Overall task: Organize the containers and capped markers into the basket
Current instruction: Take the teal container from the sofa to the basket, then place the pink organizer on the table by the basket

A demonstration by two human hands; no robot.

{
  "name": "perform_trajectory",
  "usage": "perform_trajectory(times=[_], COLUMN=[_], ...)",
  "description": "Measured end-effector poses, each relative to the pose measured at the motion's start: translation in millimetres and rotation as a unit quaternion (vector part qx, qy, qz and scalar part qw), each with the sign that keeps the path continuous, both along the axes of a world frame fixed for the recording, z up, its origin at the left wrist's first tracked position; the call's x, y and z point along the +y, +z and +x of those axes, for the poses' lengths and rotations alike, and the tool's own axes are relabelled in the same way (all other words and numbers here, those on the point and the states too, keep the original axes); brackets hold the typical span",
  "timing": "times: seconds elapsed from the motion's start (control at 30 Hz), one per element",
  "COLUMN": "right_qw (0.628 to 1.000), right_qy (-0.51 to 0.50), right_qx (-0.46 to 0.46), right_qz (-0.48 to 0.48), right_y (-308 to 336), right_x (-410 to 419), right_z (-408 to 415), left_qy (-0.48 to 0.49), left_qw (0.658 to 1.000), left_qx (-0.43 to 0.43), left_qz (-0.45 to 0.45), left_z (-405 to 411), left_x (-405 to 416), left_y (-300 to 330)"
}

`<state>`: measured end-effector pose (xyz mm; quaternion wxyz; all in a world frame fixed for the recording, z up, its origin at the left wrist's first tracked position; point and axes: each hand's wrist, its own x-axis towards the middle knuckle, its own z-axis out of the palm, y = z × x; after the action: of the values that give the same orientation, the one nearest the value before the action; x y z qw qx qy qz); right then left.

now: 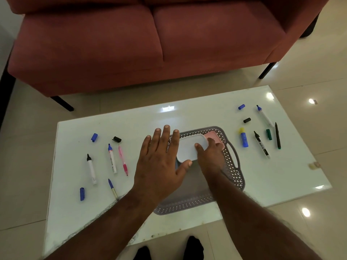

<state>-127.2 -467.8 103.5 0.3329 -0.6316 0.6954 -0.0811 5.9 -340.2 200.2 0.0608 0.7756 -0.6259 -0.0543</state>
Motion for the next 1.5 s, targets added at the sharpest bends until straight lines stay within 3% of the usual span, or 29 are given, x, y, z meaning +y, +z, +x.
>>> perform_trajectory(times=[0.2, 0.37, 1.0, 1.2, 1.5], right_qw=[0.991, 0.974, 0.988, 0.985, 0.977], right_qy=[0.041, 0.153, 0.114, 0.122, 0.061], right_qx=[0.078, 0.161, 0.093, 0.055, 0.117], right_qz=[-0.097, -0.050, -0.053, -0.113, -0.170], right_y=[5, -8, -2, 28, 56], right_x=[-10, -15, -14, -9, 10], right_z=[-21, -45, -70, -92, -177], left_qy=[-0.001, -0.003, -0.039, -0.082, -0.162], left_qw=[1.000, 1.000, 0.999, 0.996, 0.987], left_qx=[0.008, 0.011, -0.023, -0.022, 0.005], left_qz=[-0.004, -0.003, -0.010, -0.004, -0.020], left_z=[1, 1, -41, -75, -125], left_x=[4, 5, -21, -39, -60], left_y=[-1, -6, 4, 16, 28])
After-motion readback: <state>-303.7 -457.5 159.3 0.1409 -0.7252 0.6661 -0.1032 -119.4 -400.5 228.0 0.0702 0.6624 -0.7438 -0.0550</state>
